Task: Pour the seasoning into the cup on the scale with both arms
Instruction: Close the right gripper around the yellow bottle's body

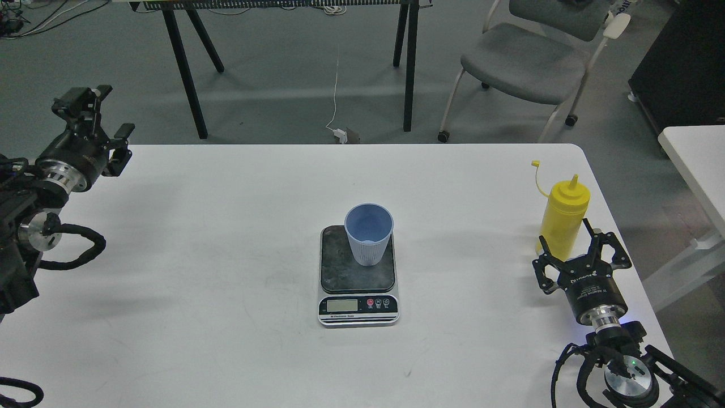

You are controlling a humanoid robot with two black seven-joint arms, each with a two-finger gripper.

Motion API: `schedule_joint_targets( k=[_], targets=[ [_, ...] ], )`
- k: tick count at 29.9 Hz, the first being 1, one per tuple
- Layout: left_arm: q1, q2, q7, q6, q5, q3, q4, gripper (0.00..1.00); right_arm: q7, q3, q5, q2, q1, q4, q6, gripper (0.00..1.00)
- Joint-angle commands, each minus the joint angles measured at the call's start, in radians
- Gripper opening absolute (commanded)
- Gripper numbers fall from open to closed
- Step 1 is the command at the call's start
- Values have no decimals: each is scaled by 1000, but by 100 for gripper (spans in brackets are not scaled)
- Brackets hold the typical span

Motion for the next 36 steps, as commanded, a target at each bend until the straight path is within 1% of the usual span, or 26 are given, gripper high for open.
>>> schedule_joint_targets(
  k=[1, 5, 6, 10, 20, 36],
  targets=[
    [0, 0, 0, 0, 0, 0, 0, 82, 0, 1, -10, 0, -2, 1, 0, 83],
    [0, 0, 0, 0, 0, 0, 0, 82, 0, -4, -10, -2, -11, 2, 0, 88],
    [0, 0, 0, 0, 0, 0, 0, 82, 0, -4, -10, 0, -14, 7, 0, 93],
    [0, 2, 0, 0, 0, -2, 0, 82, 0, 4, -9, 0, -34, 11, 0, 99],
    [0, 0, 0, 0, 1, 0, 0, 82, 0, 4, -7, -28, -56, 13, 0, 99],
    [0, 0, 0, 1, 29, 0, 0, 82, 0, 44, 1, -28, -48, 11, 0, 99]
  ],
)
